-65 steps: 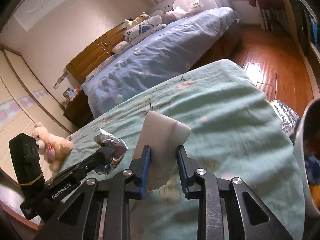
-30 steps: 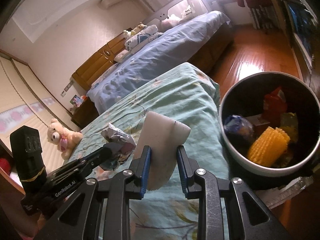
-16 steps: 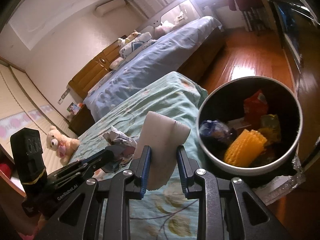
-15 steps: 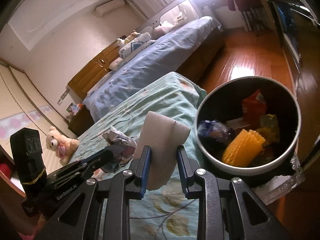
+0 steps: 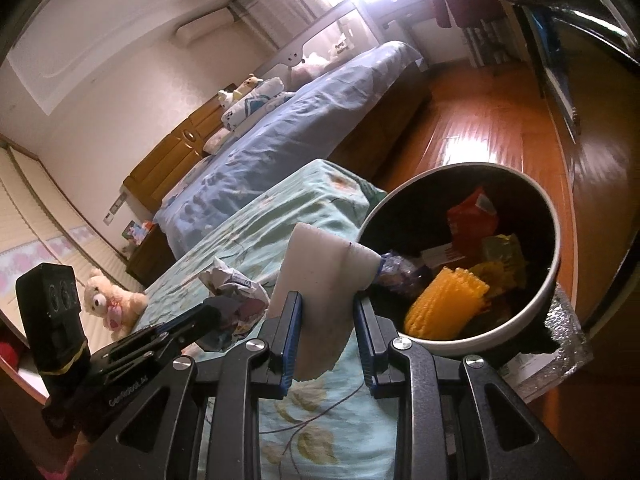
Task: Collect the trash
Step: 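Carry the crumpled paper and white sponge over the bin with both tools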
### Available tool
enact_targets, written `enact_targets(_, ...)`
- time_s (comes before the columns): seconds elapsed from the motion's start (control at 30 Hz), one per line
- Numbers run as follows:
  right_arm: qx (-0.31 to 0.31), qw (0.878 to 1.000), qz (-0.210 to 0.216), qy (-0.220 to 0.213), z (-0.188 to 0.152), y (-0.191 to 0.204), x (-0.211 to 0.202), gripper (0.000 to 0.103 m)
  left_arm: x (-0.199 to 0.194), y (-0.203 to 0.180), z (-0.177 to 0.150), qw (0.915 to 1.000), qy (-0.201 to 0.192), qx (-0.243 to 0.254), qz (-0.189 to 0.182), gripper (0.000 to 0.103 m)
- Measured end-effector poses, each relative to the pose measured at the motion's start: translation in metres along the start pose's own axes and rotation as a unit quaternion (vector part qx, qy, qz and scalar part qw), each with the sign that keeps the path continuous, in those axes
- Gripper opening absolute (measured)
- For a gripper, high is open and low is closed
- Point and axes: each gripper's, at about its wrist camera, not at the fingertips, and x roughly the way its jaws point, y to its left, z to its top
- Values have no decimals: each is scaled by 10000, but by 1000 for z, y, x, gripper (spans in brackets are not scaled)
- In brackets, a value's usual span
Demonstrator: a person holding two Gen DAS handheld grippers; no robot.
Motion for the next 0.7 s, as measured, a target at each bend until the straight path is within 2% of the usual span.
enact_targets(0.7, 166, 9996, -176, -112, 4, -23, -10, 26, 11, -18, 9, 9998, 1, 110, -167, 12)
